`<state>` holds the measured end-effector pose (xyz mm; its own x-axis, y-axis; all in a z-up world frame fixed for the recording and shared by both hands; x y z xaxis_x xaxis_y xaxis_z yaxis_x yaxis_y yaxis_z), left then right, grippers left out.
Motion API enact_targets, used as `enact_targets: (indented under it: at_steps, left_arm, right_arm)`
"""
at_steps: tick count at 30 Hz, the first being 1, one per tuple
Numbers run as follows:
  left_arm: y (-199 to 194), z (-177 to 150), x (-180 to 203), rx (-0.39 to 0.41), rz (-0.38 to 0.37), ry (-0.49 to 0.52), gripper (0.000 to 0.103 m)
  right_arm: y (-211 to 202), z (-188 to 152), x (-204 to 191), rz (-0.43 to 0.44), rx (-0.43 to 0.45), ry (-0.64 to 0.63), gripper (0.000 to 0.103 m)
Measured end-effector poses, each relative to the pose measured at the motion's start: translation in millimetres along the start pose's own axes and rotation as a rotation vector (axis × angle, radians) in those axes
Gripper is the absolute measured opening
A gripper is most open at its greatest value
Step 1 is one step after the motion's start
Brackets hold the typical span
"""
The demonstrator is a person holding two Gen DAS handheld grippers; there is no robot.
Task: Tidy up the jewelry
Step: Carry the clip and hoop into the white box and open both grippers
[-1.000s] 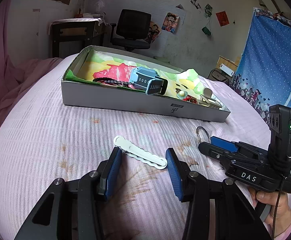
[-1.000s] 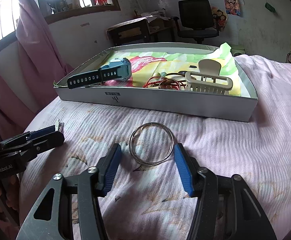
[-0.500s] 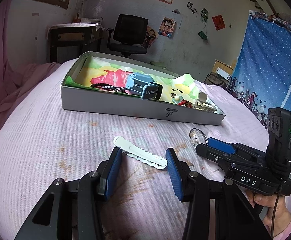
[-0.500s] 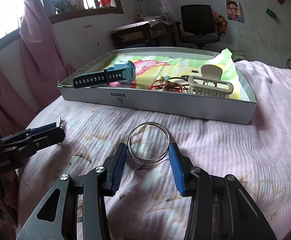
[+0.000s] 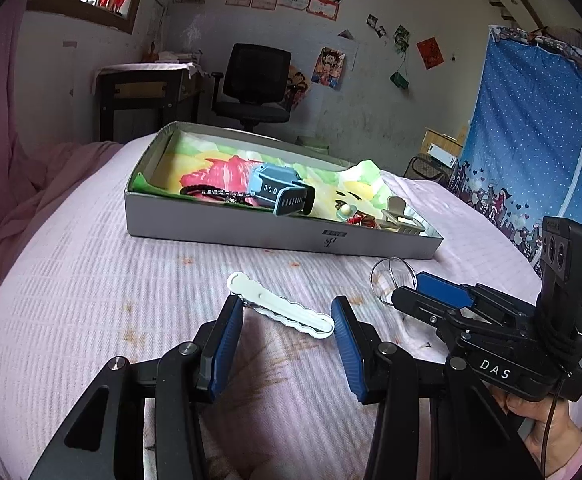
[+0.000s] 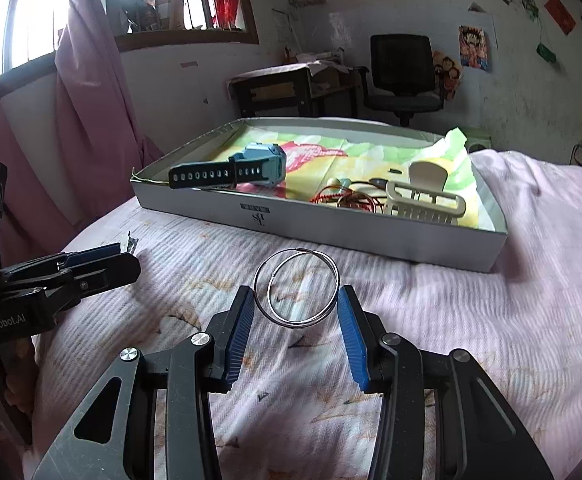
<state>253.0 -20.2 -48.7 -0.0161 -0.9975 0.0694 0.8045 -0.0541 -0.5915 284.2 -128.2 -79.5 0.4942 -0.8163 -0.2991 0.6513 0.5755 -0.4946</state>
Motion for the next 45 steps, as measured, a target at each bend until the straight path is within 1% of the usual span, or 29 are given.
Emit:
enact_targets:
  at_steps: [6, 8, 14, 18, 22, 25, 28, 31, 34, 37, 40, 45]
  left_arm:
    - [-6, 4, -2, 0.019, -0.004, -0.009, 0.044]
    - [-8, 7, -3, 0.02, -0.001, -0.026, 0.044]
    - [-16, 21, -4, 0.049, -0.028, -0.062, 0.044]
    - [-21, 47, -5, 0.105, -0.011, -0.064, 0.044]
    - [-19, 86, -8, 0.171, 0.018, -0.085, 0.044]
    - [-9, 103, -14, 0.186, 0.04, -0.104, 0.044]
    - [7, 108, -19, 0.167, 0.06, -0.118, 0.044]
    - [32, 102, -26, 0.109, 0.09, -0.12, 0.044]
    - [55, 98, -29, 0.029, 0.073, -0.128, 0.044]
    - [67, 94, -25, -0.005, 0.072, -0.097, 0.044]
    - [79, 88, -21, -0.064, 0.07, -0.082, 0.044]
    - [85, 84, -19, -0.091, 0.107, -0.046, 0.044]
  right_arm:
    - [-7, 5, -4, -0.014, 0.031, -0.023, 0.039]
    - [-10, 8, -5, -0.017, 0.038, -0.033, 0.039]
    - [-20, 21, -8, -0.018, 0.072, -0.042, 0.039]
    - [-25, 34, -9, -0.027, 0.103, -0.054, 0.039]
    - [-22, 54, -9, -0.043, 0.132, -0.076, 0.039]
    - [-14, 72, -7, -0.058, 0.156, -0.071, 0.039]
    - [-6, 92, -4, -0.075, 0.18, -0.081, 0.039]
    - [4, 100, -3, -0.1, 0.179, -0.096, 0.039]
    - [20, 97, 5, -0.123, 0.153, -0.09, 0.039]
    - [32, 90, 14, -0.138, 0.123, -0.068, 0.039]
    - [39, 86, 24, -0.138, 0.098, -0.034, 0.039]
    - [48, 77, 39, -0.137, 0.06, 0.028, 0.039]
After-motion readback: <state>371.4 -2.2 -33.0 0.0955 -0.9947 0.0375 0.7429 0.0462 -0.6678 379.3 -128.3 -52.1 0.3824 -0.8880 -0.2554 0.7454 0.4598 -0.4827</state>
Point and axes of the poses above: each gripper's, at about its wrist camera, not at the fingertips, and y roughly the way its jaws point, x to its right, z to its top, the point moved 8 cm from there along y, roughly the way its jaws point, and after that the axes turned 14 degrees about z, right-handed, at the moved point
